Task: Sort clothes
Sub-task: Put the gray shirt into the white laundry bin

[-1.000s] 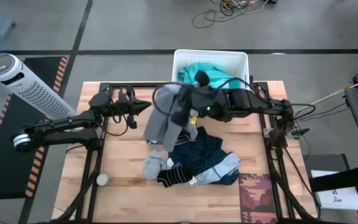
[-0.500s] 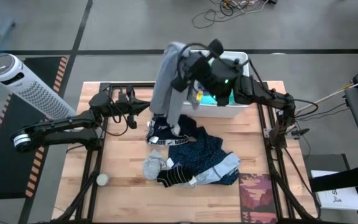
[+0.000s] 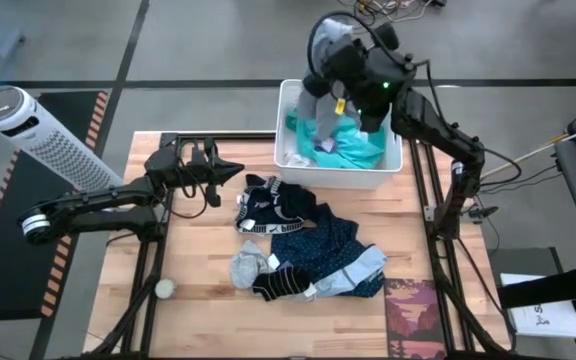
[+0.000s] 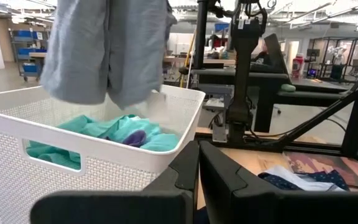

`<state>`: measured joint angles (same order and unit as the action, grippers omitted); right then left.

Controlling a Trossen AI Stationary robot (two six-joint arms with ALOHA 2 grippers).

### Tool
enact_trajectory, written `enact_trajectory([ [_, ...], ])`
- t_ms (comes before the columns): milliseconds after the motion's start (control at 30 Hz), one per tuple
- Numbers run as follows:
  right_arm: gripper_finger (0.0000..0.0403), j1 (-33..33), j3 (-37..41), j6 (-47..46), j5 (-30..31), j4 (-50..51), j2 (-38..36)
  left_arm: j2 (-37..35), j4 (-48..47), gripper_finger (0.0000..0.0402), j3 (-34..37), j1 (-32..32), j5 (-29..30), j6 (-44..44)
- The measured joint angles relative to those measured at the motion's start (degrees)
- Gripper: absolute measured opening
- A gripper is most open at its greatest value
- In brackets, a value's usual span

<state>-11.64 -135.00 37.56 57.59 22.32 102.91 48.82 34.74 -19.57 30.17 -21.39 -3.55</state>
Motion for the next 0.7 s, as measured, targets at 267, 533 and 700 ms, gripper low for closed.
enact_trajectory([
  [267, 0.0007, -4.6, 0.0, -8.1, -0.4, 12.7, -0.5, 0.0, 0.0, 0.0, 0.0, 0.0, 0.0, 0.0],
  [533, 0.0007, -8.5, 0.3, -35.5, -2.4, 42.8, -0.1, 0.0, -0.1, 0.0, 0.0, 0.0, 0.0, 0.0],
  [700, 0.0007, -11.3, 1.8, -47.9, -8.0, 55.2, 1.4, 0.0, -0.1, 0.0, 0.0, 0.0, 0.0, 0.0],
])
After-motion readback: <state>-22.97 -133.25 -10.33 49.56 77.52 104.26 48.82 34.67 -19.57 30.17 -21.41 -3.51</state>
